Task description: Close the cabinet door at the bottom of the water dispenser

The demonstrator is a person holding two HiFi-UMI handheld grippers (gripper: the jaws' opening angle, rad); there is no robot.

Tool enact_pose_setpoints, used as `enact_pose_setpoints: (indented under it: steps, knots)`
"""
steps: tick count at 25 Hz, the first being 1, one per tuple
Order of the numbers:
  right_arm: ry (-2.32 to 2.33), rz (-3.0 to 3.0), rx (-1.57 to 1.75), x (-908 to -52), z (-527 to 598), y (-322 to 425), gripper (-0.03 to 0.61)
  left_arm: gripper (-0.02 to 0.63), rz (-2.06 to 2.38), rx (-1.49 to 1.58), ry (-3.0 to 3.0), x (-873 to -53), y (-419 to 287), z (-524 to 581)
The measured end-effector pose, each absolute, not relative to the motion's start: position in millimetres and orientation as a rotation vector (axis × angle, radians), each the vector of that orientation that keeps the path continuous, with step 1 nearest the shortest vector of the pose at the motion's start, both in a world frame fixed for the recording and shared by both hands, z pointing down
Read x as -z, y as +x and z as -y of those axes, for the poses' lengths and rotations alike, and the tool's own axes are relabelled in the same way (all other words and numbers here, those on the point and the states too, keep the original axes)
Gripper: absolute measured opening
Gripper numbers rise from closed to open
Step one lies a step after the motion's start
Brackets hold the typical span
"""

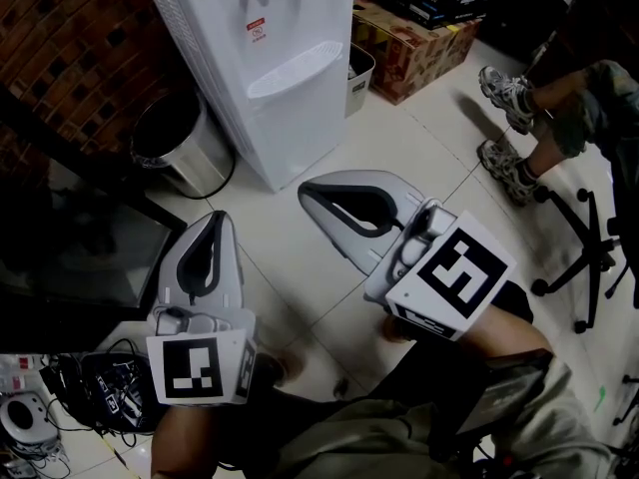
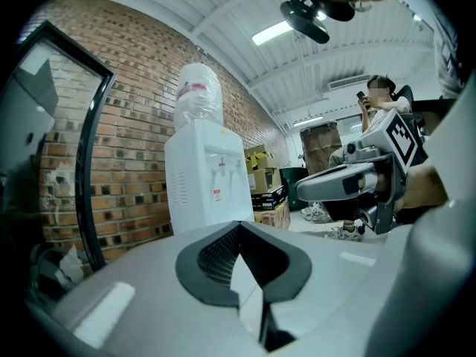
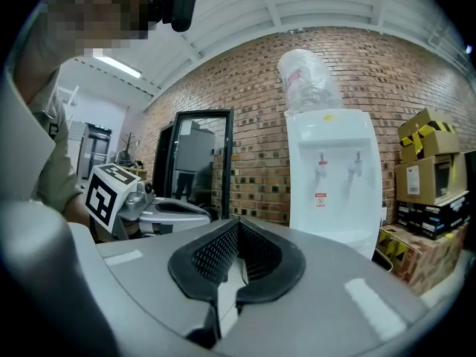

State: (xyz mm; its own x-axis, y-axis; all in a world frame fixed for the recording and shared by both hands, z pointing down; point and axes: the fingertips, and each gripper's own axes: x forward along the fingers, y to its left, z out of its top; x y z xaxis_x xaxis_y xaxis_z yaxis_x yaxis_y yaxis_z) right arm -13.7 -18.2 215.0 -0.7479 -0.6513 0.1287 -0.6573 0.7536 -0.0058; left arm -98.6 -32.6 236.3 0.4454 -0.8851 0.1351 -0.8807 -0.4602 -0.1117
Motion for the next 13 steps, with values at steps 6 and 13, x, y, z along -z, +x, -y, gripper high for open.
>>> enact_pose_setpoints:
  steps: [6, 13]
  knots:
    - [1.047, 2.824, -0.073, -215.3, 18.8, -15.9, 0.0, 0.002, -1.611, 0.246, -2.631, -234.4, -99.9, 35.2]
    - [1.055, 2.815, -0.084, -218.2, 16.5, -14.0, 0.0, 0.002, -1.616, 0.299, -2.681, -239.6, -94.6, 28.8]
